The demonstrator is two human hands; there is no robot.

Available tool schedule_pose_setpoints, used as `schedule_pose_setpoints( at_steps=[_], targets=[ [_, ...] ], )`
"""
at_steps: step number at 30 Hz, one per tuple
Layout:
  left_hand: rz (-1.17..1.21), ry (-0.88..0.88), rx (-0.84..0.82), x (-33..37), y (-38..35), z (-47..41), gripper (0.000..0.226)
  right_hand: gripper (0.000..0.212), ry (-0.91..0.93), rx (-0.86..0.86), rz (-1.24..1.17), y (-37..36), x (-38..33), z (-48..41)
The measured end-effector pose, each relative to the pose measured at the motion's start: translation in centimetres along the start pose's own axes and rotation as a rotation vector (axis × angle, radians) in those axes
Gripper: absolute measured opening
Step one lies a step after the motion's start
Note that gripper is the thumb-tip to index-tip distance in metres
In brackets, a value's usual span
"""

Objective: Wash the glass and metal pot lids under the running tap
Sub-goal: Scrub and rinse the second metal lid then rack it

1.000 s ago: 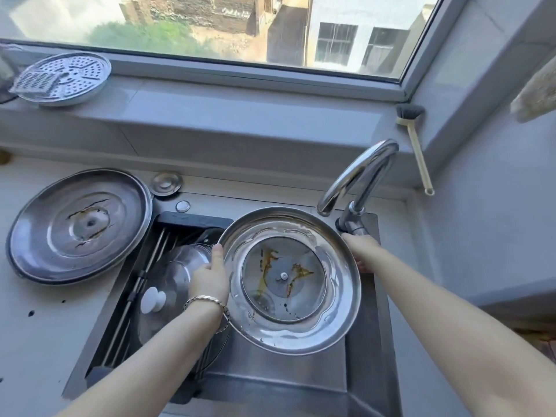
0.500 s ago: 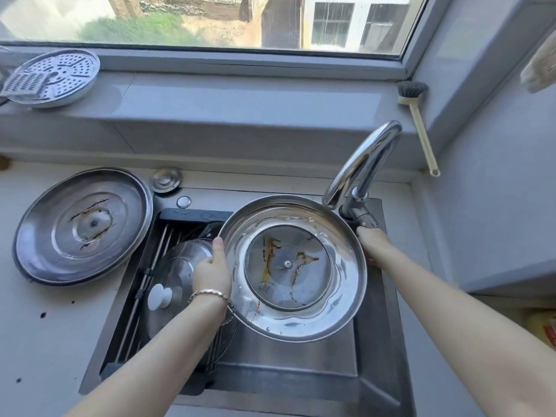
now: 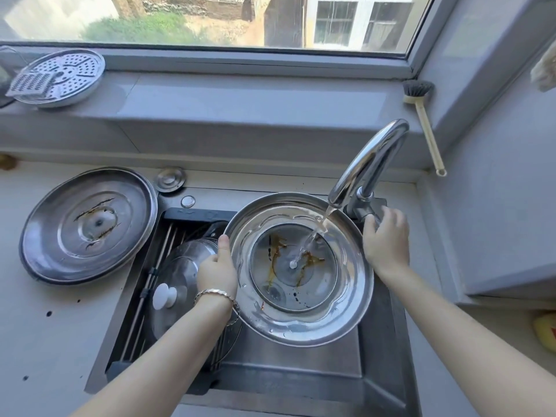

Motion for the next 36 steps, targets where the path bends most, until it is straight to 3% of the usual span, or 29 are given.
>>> schedule_pose_setpoints(
  at_steps=[3,6,9,13,17,19,21,26,31,36],
  targets=[
    [0.013,-0.040,0.013,0.3,-0.4,0.7,0.055,0.058,0.437,-0.303,0.285,-2.8,-2.9,4.7],
    [0.049,-0.054,-0.014,0.9,-1.3,1.6,0.055,0.078,0.639,-0.611,0.295,-6.4,-4.7,10.8],
    [0.051,-0.048,-0.021,0.6,-1.4,1.9,0.056,0.092,0.766,-0.770,0.316,-7.6,-5.2,12.3],
    [0.115,-0.044,0.017,0.2,-0.6,1.8,0.055,0.103,0.563,-0.678,0.423,-6.4,-3.9,9.4],
    [0.112,-0.051,0.034,0.0,-0.3,2.0,0.055,0.082,0.750,-0.813,0.390,-6.8,-5.1,12.9],
    [0.106,-0.049,0.022,-0.2,-0.3,2.2,0.056,0.074,0.674,-0.769,0.412,-6.3,-4.5,11.5],
    [0.097,-0.043,0.010,-0.2,-0.4,2.5,0.057,0.078,0.558,-0.677,0.450,-5.7,-3.8,10.0],
    [0.054,-0.037,-0.053,0.2,-0.6,3.0,0.051,0.082,0.785,-0.859,0.372,-6.4,-5.1,13.5],
    [0.001,-0.077,-0.075,1.0,-0.7,3.4,0.046,0.100,0.639,-0.758,0.304,-6.8,-6.1,12.2],
    [0.008,-0.098,-0.072,0.7,-0.7,3.1,0.050,0.093,0.628,-0.689,0.343,-7.8,-6.3,10.5]
  ],
)
Point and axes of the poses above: each hand's wrist, its own z-axis away from the middle knuckle, its own y-axis out of the back of the hand, x = y × z, the point moved 4 cm from there along -z, towards the middle knuckle, and after that the axes turned 9 degrees about -z, right-handed, at the moved point
